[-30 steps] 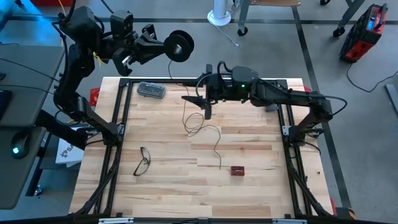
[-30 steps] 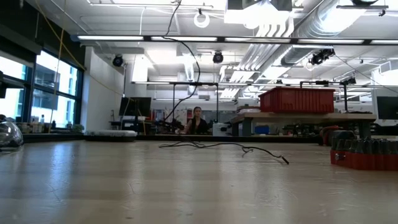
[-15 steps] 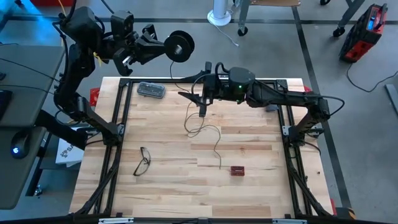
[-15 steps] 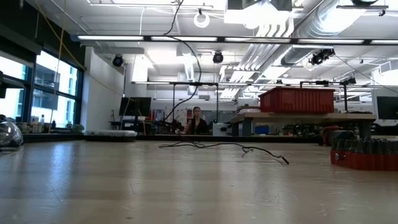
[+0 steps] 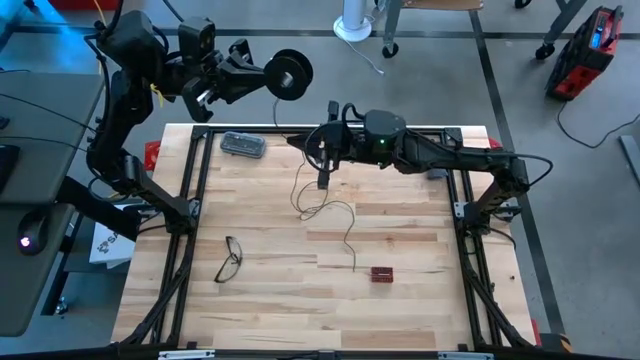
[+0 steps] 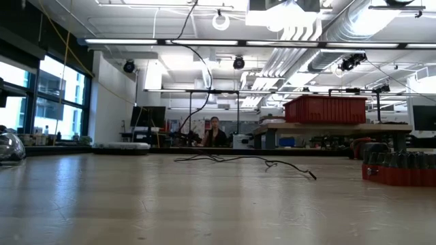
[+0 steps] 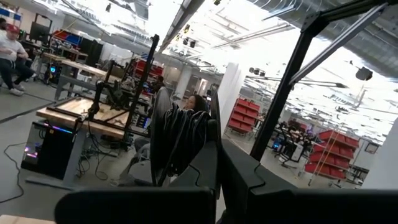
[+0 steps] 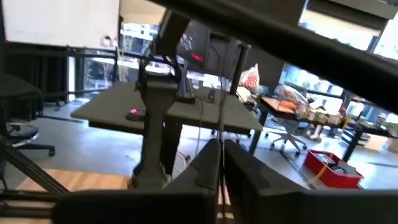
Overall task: Coil cords
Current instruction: Coil the black wire into the spool
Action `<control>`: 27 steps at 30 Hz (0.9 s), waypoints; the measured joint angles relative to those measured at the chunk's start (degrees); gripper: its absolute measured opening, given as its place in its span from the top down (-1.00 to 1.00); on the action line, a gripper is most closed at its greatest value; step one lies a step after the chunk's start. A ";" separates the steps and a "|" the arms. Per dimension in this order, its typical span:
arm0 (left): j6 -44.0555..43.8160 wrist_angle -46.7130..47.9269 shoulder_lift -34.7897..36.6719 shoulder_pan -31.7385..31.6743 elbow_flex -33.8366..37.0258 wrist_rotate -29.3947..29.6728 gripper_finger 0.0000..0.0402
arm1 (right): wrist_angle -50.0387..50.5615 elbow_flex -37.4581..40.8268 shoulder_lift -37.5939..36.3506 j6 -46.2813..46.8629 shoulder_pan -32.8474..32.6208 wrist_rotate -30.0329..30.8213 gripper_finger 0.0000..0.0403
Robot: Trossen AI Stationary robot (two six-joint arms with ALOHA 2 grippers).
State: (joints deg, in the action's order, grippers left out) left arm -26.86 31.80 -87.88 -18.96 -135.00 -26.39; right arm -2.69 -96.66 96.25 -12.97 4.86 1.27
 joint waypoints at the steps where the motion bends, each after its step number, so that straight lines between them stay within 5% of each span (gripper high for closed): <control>1: -0.06 0.02 0.00 -0.01 0.00 0.00 1.00 | 0.30 0.00 0.00 -0.06 0.00 0.35 0.95; 11: 0.40 1.43 0.26 -1.43 0.00 1.13 1.00 | 7.62 0.00 -2.92 1.33 -2.43 1.56 1.00; 27: -8.75 27.46 1.69 -5.03 0.02 1.29 1.00 | 29.65 0.00 -16.74 0.91 -5.68 7.15 1.00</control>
State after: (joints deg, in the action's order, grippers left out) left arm -35.61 59.26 -86.19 -23.99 -134.98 -25.10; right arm 26.96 -96.66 79.51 -12.05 -0.82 8.42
